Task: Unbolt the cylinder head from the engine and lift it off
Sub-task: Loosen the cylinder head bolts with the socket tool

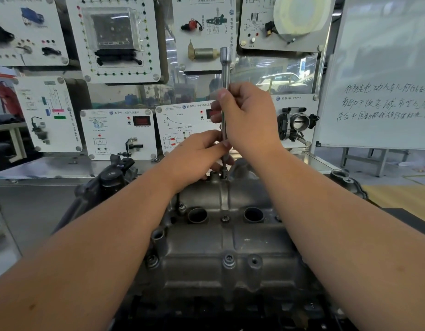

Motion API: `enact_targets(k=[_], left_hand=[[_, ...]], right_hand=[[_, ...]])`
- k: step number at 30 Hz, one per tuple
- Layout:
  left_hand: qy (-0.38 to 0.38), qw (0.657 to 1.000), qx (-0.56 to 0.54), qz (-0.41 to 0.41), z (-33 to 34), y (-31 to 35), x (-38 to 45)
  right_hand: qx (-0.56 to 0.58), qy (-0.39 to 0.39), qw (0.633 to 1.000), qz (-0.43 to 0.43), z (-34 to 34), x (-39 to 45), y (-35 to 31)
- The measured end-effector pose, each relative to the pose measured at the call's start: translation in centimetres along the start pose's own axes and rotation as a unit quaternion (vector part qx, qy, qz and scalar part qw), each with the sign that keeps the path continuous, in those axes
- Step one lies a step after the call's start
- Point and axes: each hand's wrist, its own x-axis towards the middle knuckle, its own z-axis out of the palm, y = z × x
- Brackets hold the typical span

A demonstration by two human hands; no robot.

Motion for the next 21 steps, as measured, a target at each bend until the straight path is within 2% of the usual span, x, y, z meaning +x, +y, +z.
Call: enact_targets(k=[7,14,18,21], left_hand=[[0.019,1.0,0.013,0.018,-0.03,0.05,0.05],[0.005,1.0,0.004,0.007,-0.06,0.12,-0.04],[0.007,0.999,-0.006,0.035,-0.2,0.08,0.09],[0.014,1.0,0.008,0.02,-0.04,0.13,0.01]], right_hand=[[0.028,0.002,1.0,-0.012,-0.07,-0.36,-0.21],[-0.01,-0.016,1.0,-0.009,-0.07,-0.2,-0.46],[0.039,-0.013,0.999,-0.01,-0.09,-0.46,-0.55],[0.012,-0.003,1.0,-0.023,-0.22,-0.4,-0.51]])
